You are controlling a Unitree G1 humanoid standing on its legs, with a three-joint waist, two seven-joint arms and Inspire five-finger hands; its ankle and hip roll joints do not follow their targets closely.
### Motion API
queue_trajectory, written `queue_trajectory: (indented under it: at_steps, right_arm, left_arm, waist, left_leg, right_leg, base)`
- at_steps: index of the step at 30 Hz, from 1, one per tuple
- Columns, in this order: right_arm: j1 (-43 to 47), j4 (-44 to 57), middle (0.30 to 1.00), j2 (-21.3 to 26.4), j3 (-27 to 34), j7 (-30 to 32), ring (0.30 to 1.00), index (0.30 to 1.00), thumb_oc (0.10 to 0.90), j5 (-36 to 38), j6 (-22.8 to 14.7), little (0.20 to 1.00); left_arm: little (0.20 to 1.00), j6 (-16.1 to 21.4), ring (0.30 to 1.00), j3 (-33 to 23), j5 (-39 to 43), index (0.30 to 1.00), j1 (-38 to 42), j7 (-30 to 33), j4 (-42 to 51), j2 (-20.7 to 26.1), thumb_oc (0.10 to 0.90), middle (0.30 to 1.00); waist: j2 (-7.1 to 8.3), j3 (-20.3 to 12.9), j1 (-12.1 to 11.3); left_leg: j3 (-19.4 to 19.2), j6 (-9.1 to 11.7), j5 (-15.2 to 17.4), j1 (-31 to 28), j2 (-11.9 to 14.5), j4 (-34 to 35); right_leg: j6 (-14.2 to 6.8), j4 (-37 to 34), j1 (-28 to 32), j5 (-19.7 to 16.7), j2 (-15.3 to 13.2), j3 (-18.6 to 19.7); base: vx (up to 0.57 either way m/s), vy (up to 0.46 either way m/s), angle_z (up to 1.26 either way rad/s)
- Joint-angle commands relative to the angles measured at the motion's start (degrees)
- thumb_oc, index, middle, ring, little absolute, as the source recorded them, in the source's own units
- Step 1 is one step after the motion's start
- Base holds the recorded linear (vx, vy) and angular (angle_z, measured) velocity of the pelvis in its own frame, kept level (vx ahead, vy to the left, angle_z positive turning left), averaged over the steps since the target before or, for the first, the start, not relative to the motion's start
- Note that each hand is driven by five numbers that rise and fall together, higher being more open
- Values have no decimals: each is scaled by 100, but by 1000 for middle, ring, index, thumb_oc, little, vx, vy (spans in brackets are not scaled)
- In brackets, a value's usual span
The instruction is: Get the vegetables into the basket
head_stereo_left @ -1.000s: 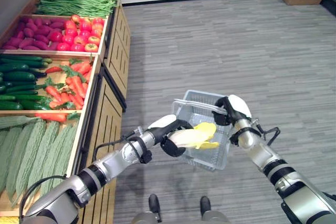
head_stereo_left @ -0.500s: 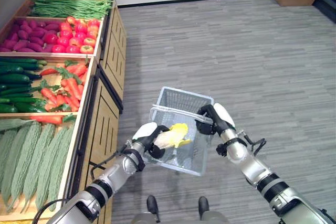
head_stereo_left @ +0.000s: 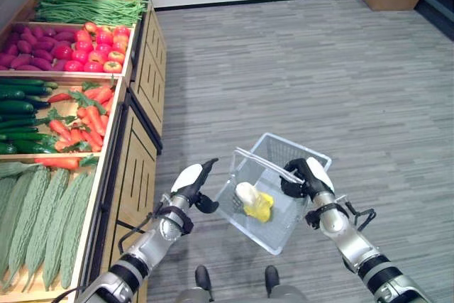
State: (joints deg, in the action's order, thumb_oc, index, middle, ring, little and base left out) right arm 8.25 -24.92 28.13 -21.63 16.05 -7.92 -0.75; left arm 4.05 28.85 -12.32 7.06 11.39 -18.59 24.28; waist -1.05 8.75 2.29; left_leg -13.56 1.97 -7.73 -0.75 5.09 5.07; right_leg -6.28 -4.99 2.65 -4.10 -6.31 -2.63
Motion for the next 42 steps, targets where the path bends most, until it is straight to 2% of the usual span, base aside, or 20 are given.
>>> queue_trajectory:
  at_steps: [1,4,10,11,15,18,19,21,23,24,27,28,29,33,39,41,42]
  right_arm:
    - [499,273,300,-45,575,481,300,300,400,21,-521,300]
    - [217,-26,300,100,899,512,300,300,400,-189,-427,300]
    - [-163,-466,300,268,1343,558,300,300,400,-356,-329,300]
    - [-339,-698,300,291,1549,580,300,300,400,-296,-328,300]
    - [-500,-986,300,370,1673,539,300,300,400,-319,-333,300]
    - [-637,-1217,300,430,1722,492,300,300,400,-361,-353,300]
    - [-636,-1217,300,431,1722,492,300,300,400,-361,-353,300]
    - [-781,-1508,300,459,1750,471,300,300,400,-343,-385,300]
    - [-874,-1610,300,440,1770,466,300,300,400,-319,-392,300]
    - [-924,-1752,300,428,1737,465,300,300,400,-338,-385,300]
    - [-931,-1888,300,432,1738,471,300,300,400,-318,-388,300]
    - [-922,-2001,300,424,1725,474,300,300,400,-288,-374,300]
    - [-913,-2104,300,419,1713,469,300,300,400,-271,-361,300]
    - [-850,-2164,300,476,1591,423,300,300,400,-271,-345,300]
    - [-1082,-1780,300,588,1607,374,300,300,400,-340,-402,300]
    - [-1065,-1824,300,665,1596,356,300,300,400,-365,-408,300]
    - [-1036,-1781,300,698,1581,348,300,300,400,-385,-406,300]
  left_arm:
    - [1000,579,1000,-170,858,1000,223,-163,236,253,900,1000]
    - [1000,659,1000,-375,1514,1000,-290,-525,608,567,900,1000]
    - [1000,627,1000,-690,1742,1000,-907,-807,485,821,900,1000]
    - [1000,575,1000,-884,1655,1000,-1149,-835,137,832,900,1000]
    - [1000,496,1000,-1016,1267,1000,-1327,-881,-855,722,900,1000]
    - [1000,330,1000,-1157,862,1000,-1418,-806,-1799,442,900,1000]
    - [1000,332,1000,-1156,861,1000,-1416,-805,-1802,440,900,1000]
    - [1000,115,1000,-1200,-15,1000,-1368,-542,-2956,150,900,1000]
    - [1000,-23,1000,-1405,-81,1000,-1270,-369,-3751,-146,900,1000]
    - [1000,-101,1000,-1441,-359,1000,-1140,-210,-4211,-286,900,1000]
    - [1000,-173,1000,-1514,-414,1000,-1095,-147,-4481,-358,900,1000]
    - [1000,-313,1000,-1750,-312,1000,-991,-79,-5048,-500,900,1000]
    - [1000,-362,1000,-1807,-304,1000,-938,-41,-5227,-546,900,1000]
    - [1000,-454,1000,-1972,-167,1000,-765,145,-5395,-575,900,1000]
    - [1000,-436,1000,-2083,101,1000,-741,213,-5333,-572,900,1000]
    - [1000,-422,1000,-2071,125,1000,-769,230,-5322,-602,900,1000]
    - [1000,-410,1000,-2065,154,1000,-777,239,-5320,-619,900,1000]
  waist:
    - [254,-629,-155]
    - [234,-607,-209]
    - [207,-580,-254]
    - [195,-551,-269]
    - [191,-504,-267]
    - [193,-454,-260]
    - [192,-454,-260]
    - [211,-407,-248]
    - [211,-387,-231]
    - [220,-354,-203]
    - [214,-334,-194]
    - [212,-293,-175]
    - [206,-273,-173]
    - [132,10,-145]
    - [157,141,-142]
    - [186,175,-183]
    - [178,204,-236]
  left_leg:
    - [338,318,484,-158,196,-7]
    - [402,313,475,-142,179,-7]
    - [494,309,455,-110,156,-7]
    - [520,310,444,-99,148,-7]
    - [555,315,422,-68,149,-7]
    - [543,326,398,-54,170,-7]
    - [544,326,398,-54,170,-7]
    - [547,345,380,-46,215,-7]
    - [552,357,365,-44,242,-7]
    - [561,384,348,-42,285,-7]
    - [558,394,344,-46,308,-7]
    - [549,420,313,-39,372,-7]
    - [548,423,303,-38,397,-7]
    - [649,459,192,55,622,-97]
    - [941,501,195,423,717,-733]
    - [1121,484,294,516,592,-1054]
    - [1342,479,260,569,463,-1148]
  right_leg:
    - [-336,-1,-206,-16,-184,-118]
    - [-336,-1,-190,-11,-194,-177]
    - [-339,-1,-161,5,-199,-250]
    - [-338,-1,-158,8,-202,-267]
    - [-338,-1,-174,2,-204,-281]
    - [-326,-1,-199,-12,-187,-261]
    - [-326,-1,-199,-12,-187,-261]
    - [-304,-1,-210,6,-145,-260]
    - [-276,3,-210,22,-115,-260]
    - [-243,43,-213,70,-69,-260]
    - [-224,70,-223,84,-50,-259]
    - [-183,221,-296,163,-5,-256]
    - [-164,336,-342,222,15,-261]
    - [6,1563,-989,777,229,-255]
    - [215,1634,-994,912,336,-366]
    - [261,1562,-915,920,333,-353]
    - [283,1513,-868,903,349,-306]
  base:
    - [0,0,0]
    - [4,-1,3]
    - [3,-3,9]
    - [-7,-8,19]
    - [-6,-10,8]
    - [0,0,0]
    - [-12,-26,-3]
    - [-1,-48,-1]
    - [13,-59,0]
    - [7,-51,-1]
    - [1,-37,-1]
    - [-6,-62,-1]
    - [-21,-89,-3]
    - [-33,-143,-5]
    - [68,-199,18]
    - [72,-95,20]
    - [78,-69,7]
